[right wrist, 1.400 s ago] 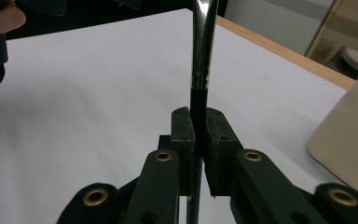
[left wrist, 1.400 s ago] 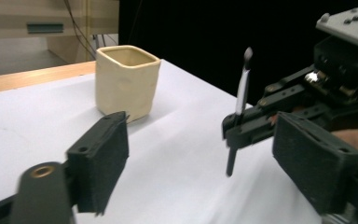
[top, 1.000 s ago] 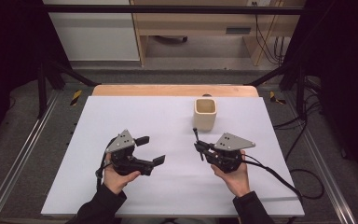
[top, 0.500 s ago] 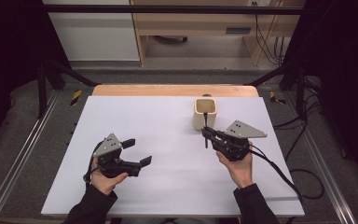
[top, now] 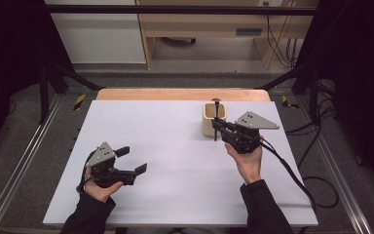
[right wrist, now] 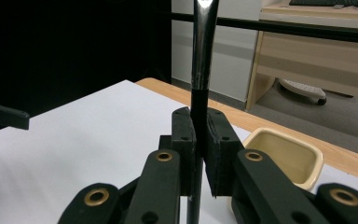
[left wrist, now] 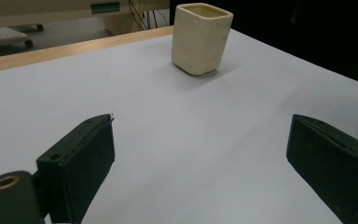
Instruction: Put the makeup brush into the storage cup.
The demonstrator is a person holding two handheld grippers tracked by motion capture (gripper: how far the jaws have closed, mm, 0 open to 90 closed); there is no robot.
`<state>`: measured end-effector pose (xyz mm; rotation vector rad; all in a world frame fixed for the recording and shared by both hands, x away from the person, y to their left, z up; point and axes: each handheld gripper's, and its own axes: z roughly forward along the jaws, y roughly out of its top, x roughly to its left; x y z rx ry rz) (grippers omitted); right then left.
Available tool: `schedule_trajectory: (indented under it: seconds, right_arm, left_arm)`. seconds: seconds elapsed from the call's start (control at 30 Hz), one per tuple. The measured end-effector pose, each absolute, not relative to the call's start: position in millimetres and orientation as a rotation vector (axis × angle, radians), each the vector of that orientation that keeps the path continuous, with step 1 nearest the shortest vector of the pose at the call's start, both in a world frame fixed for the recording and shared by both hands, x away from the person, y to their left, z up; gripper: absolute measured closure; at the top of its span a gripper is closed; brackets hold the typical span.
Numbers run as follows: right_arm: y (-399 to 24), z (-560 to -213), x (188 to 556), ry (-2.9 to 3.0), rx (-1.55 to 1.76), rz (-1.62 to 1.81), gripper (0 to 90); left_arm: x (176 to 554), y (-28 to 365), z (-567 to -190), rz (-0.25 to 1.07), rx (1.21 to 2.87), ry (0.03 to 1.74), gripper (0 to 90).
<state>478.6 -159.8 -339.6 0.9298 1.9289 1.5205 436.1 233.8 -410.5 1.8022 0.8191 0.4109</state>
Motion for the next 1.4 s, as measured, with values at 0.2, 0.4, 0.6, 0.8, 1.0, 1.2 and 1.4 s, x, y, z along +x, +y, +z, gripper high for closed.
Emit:
schedule_trajectory:
  seconds: [0.2,0.4,0.6,0.8,1.0,1.2,1.4]
  right_arm:
    - [-157,-337,491,1.902,0.949,1.520,83.5]
    - [-152,-334,505,1.885,0.965,1.521,83.5]
    - [-148,-330,518,1.849,0.979,1.528,83.5]
    - [-148,-330,530,1.819,1.017,1.521,83.4]
    - [-152,-330,543,1.777,1.067,1.501,83.4]
    - [-155,-332,556,1.751,1.097,1.483,83.5]
    - [-160,-332,567,1.720,1.137,1.470,83.5]
  left_arm:
    - [440,243,-416,0.432,1.814,0.842,7.6]
    - [441,251,-418,0.439,1.803,0.857,7.7]
    - [443,257,-420,0.450,1.797,0.872,8.0]
    - [443,260,-421,0.448,1.791,0.881,8.2]
    - [443,260,-421,0.448,1.794,0.883,8.3]
    - [444,260,-421,0.451,1.798,0.877,8.3]
    - [444,259,-422,0.452,1.800,0.872,8.5]
